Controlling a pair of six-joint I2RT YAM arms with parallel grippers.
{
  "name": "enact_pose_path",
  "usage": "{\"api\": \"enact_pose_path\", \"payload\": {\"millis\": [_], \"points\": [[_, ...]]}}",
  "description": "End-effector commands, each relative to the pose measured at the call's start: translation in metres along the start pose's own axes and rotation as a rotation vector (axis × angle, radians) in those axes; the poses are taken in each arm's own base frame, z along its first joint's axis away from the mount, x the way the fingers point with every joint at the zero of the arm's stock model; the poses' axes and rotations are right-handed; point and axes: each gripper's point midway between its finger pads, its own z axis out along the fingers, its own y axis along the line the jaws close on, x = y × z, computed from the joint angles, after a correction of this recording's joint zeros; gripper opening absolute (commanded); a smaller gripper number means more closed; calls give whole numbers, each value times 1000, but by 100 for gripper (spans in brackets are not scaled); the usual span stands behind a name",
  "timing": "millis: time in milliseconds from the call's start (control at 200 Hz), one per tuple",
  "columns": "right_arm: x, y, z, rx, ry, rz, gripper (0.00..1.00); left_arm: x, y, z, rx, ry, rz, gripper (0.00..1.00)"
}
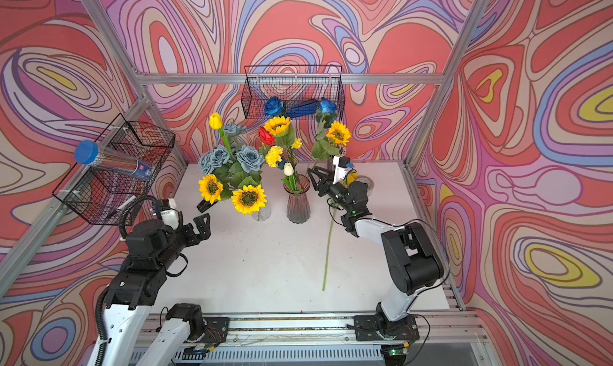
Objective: Pick out yellow flowers from the vase
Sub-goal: Pick up the flower from the vase.
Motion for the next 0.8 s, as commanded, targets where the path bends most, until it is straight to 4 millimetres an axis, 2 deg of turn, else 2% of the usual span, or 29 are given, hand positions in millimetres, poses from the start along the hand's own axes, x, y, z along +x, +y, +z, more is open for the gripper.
{"api": "enact_pose_path", "payload": {"millis": [0,90,566,676,791], "points": [[-4,-1,9,-1,-14,-24,42,-5,-2,-5,6,-1,-13,100],[-4,-3,11,0,-13,-24,38,-4,-2,-5,5,-1,-14,100],[-5,-15,10,63,-32,-43,36,-5,-1,-4,2,-1,-14,100],[-4,-15,12,56,-30,-36,18,-5,-1,-4,0,0,-14,100],[-4,-16,13,54,-31,-32,14,-5,-1,-4,-1,-1,-15,100]]}}
